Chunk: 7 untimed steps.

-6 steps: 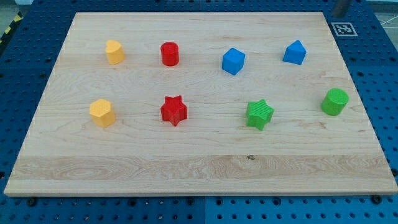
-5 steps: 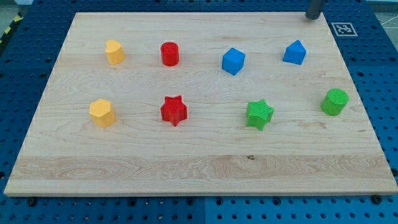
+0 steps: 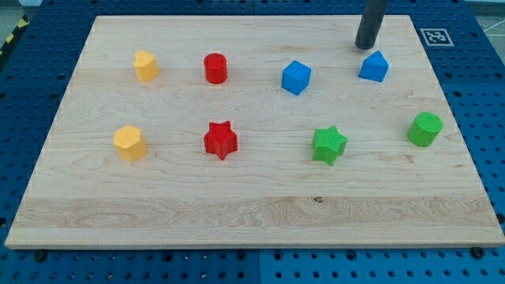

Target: Move the blue triangle closer to the green circle

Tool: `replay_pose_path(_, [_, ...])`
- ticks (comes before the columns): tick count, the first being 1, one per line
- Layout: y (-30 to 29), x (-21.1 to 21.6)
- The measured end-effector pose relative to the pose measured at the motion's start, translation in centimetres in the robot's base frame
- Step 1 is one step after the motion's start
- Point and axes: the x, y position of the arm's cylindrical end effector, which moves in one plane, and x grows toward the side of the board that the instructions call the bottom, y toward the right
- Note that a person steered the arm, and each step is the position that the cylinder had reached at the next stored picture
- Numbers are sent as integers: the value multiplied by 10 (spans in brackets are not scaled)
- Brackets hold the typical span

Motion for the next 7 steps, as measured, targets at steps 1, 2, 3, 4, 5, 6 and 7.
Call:
replay_pose_path(1, [0,9])
replay_pose_path(2, [0,52])
replay_pose_path(3, [0,52])
replay_pose_path(4, [7,98])
replay_pose_path(5, [9,100])
replay_pose_path(6, [21,127])
replay_pose_path(7, [21,127])
